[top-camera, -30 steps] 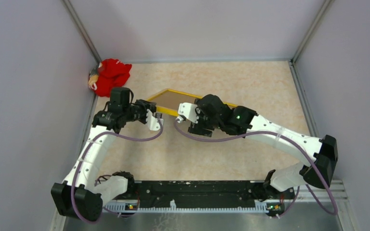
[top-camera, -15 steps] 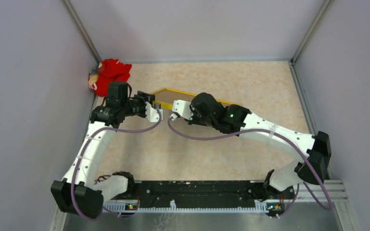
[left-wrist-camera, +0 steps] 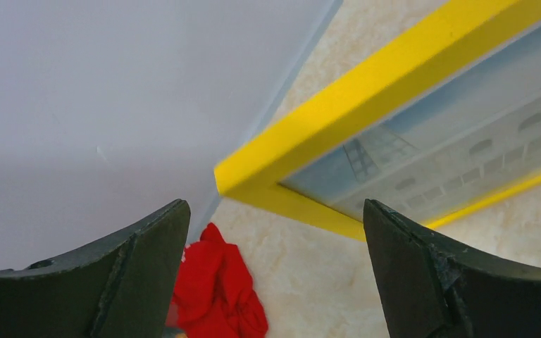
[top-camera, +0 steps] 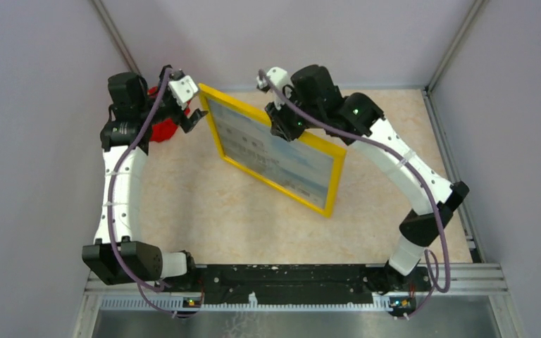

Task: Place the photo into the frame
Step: Turn over the photo frame at the center of the board.

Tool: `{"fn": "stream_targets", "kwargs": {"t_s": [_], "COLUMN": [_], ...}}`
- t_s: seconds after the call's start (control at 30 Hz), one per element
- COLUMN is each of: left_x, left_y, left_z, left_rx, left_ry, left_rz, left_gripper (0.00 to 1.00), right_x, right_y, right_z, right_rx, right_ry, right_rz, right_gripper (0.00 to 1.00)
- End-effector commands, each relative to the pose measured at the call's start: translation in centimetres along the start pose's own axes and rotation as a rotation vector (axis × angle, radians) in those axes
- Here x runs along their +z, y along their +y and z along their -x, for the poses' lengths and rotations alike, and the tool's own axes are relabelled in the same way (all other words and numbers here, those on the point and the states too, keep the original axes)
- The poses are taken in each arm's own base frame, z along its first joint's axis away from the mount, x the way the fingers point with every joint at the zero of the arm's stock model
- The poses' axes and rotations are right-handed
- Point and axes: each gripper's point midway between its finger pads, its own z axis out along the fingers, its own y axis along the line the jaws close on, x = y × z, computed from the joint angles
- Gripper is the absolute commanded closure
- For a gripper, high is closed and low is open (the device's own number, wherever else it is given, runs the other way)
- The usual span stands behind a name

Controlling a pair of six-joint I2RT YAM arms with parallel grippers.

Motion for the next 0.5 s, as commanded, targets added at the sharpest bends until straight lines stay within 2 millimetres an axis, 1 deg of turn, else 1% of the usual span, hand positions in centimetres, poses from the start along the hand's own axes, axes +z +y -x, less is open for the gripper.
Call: {"fn": "stream_targets", "kwargs": {"t_s": [0.0, 0.1, 0.23, 0.3, 0.37, 0.43, 0.47], "left_x": [-0.5, -0.6, -0.6, -0.4, -0.1, 0.3, 0.7], "left_y": [0.1, -0.5, -1.2, -1.6, -1.8, -1.9, -1.9], "left_z": [0.9, 0.0, -1.2, -2.0, -3.1, -4.4, -5.2], "left_rx": [-0.223, -0.242, -0.281, -0.320, -0.373, -0.417, -0.446], "left_ry": [-0.075, -0.068, -0.047, -0.026, 0.007, 0.044, 0.066], "left_rz": [-0.020, -0.018, -0.027, -0.047, -0.063, -0.069, -0.069], "left_gripper": [0.01, 0.01, 0.01, 0.01, 0.01, 0.01, 0.01], "right_x": [-0.2, 0.5, 1.2, 1.4, 1.5, 1.5, 1.3], "right_y": [-2.1, -4.0, -6.2, -7.2, -8.4, -9.4, -10.4], "right_z": [3.6, 2.6, 0.3, -1.3, -3.1, -5.5, -6.9], "right_rx": [0.313, 0.474, 0.600, 0.682, 0.765, 0.850, 0.894], "right_ry": [-0.108, -0.112, -0.135, -0.155, -0.186, -0.219, -0.233], "right_rz": [0.133, 0.176, 0.142, 0.133, 0.111, 0.082, 0.053], "right_gripper": [1.00, 1.00, 1.00, 1.00, 1.00, 1.00, 1.00]}}
